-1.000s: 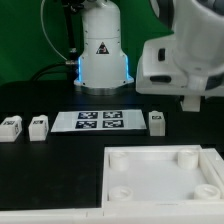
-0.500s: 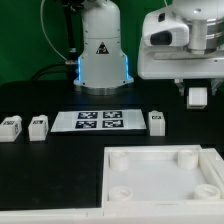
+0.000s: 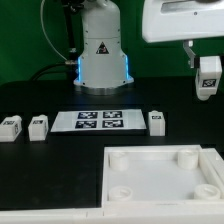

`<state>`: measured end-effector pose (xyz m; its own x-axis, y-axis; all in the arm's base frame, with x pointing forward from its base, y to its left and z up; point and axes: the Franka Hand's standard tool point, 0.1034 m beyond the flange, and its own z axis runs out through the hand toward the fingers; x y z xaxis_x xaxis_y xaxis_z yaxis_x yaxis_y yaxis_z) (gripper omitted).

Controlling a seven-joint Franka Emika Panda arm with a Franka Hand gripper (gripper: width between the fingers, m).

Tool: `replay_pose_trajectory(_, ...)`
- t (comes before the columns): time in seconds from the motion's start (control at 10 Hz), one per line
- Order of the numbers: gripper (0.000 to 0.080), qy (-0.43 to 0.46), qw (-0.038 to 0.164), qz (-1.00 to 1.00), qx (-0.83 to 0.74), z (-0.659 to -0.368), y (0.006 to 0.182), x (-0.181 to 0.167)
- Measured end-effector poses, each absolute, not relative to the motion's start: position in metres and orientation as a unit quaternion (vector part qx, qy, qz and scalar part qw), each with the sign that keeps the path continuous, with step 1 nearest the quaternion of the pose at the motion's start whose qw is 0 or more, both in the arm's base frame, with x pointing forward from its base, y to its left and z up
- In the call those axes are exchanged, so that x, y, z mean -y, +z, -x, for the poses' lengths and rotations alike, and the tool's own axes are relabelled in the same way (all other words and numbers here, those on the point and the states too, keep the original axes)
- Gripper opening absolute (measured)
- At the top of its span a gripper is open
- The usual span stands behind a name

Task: Assemble one leg

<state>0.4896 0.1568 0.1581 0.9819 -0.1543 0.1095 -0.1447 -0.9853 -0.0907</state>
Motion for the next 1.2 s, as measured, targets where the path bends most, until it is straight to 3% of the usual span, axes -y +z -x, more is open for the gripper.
replay_pose_trajectory(0.2,0.0291,-0.144,0.063,0.985,-0.077,-0.494,0.160,-0.168)
replay_pose_trajectory(0.5,0.0291,-0.171,0.045,0.984,-0.012,-0.534,0.180,-0.146)
replay_pose_trajectory(0.7,0.0292,-0.178,0.045,0.983,-0.005,-0.541,0.188,-0.147)
replay_pose_trajectory(1.1,0.0292,-0.180,0.046,0.983,-0.002,-0.541,0.185,-0.146)
replay_pose_trajectory(1.2,0.0292,-0.221,0.058,0.973,0.004,-0.556,0.185,-0.143)
